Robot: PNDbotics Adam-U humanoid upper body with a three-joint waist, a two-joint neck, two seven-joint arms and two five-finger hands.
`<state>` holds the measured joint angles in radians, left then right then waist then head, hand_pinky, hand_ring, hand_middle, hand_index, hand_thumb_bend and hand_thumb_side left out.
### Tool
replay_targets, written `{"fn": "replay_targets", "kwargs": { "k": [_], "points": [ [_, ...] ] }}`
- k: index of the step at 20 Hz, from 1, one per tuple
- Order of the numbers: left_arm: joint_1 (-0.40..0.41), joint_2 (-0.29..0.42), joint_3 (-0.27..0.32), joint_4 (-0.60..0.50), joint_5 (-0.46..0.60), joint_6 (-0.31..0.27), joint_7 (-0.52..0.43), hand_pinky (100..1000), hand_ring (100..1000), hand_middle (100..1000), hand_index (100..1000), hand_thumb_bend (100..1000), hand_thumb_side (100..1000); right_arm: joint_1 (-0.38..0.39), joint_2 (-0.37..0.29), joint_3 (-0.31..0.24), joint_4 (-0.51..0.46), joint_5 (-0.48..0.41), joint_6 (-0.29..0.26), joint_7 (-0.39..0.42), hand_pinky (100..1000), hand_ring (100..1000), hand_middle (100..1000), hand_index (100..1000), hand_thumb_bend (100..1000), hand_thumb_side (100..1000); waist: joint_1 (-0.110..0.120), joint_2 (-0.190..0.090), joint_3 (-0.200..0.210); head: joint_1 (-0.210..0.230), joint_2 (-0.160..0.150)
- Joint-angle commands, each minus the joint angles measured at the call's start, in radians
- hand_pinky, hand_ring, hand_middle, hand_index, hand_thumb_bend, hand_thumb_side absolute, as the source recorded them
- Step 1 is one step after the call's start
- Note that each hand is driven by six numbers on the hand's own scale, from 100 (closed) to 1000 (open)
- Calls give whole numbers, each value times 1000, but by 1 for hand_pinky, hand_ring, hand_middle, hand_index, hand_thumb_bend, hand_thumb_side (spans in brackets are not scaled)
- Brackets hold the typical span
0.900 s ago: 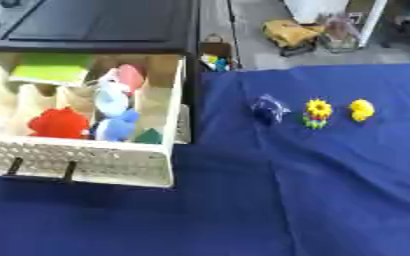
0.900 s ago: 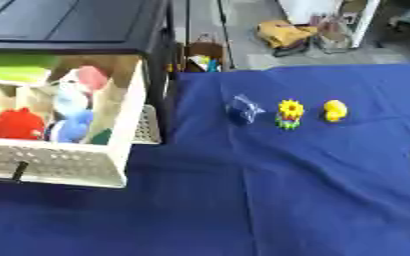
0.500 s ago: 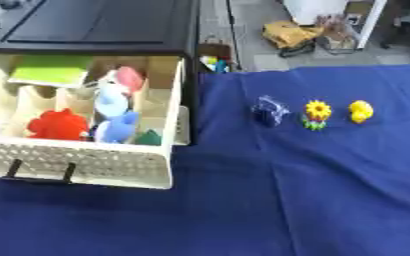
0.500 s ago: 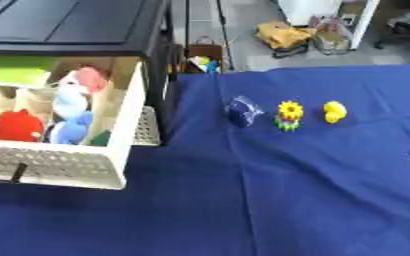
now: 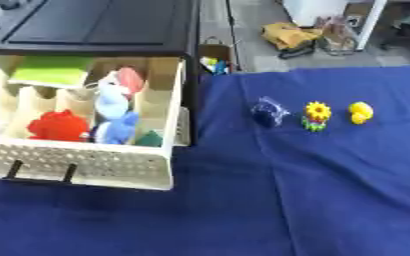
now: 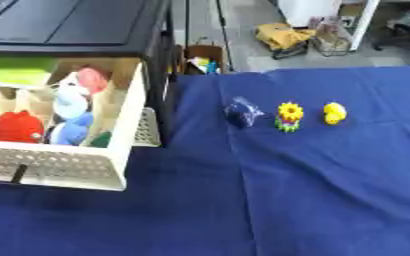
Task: Pick up objects from table and place into drawer.
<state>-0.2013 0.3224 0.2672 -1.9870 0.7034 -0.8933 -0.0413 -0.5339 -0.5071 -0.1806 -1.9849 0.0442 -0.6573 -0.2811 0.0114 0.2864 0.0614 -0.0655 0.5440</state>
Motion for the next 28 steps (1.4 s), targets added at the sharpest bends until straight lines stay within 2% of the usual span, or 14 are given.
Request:
{"fn": "replay_targets", "kwargs": {
  "k": [1, 5, 12, 14, 19, 24, 28],
  "points": [
    [3, 35, 2, -13, 3, 0, -8, 610, 714, 748, 872, 228, 1000, -25, -46, 12, -15, 27, 25, -3, 715, 799, 619, 768, 100, 910, -2, -22, 3, -4, 5],
    [12, 36, 1, -13, -1, -6, -10, 610, 714, 748, 872, 228, 1000, -109, -130, 92, 22, 81, 77, 46, 746, 826, 648, 802, 100, 936, -1, -25, 9, -7, 15],
    [13, 38, -11, -13, 6, -2, -17, 610, 715, 748, 872, 228, 1000, -276, -295, 208, 182, 183, 180, 149, 785, 861, 699, 847, 100, 981, 0, -31, 21, -25, 27],
    [14, 40, -13, -13, 9, -1, -20, 610, 715, 748, 872, 227, 1000, -322, -319, 243, 229, 212, 209, 178, 794, 867, 712, 854, 100, 991, -1, -33, 23, -26, 28],
    [16, 47, -14, -13, 16, 2, -25, 610, 715, 748, 872, 227, 1000, -403, -335, 342, 338, 279, 276, 244, 810, 876, 740, 870, 100, 1000, -5, -40, 24, -30, 31],
    [17, 52, -16, -13, 22, 7, -28, 610, 716, 749, 872, 221, 1000, -466, -313, 424, 453, 350, 346, 315, 818, 881, 766, 878, 100, 1000, -10, -45, 24, -33, 34],
    [18, 53, -16, -13, 24, 11, -31, 611, 717, 749, 872, 224, 1000, -504, -285, 459, 547, 408, 353, 373, 827, 891, 799, 888, 109, 1000, -11, -48, 23, -33, 36]
  ]
}}
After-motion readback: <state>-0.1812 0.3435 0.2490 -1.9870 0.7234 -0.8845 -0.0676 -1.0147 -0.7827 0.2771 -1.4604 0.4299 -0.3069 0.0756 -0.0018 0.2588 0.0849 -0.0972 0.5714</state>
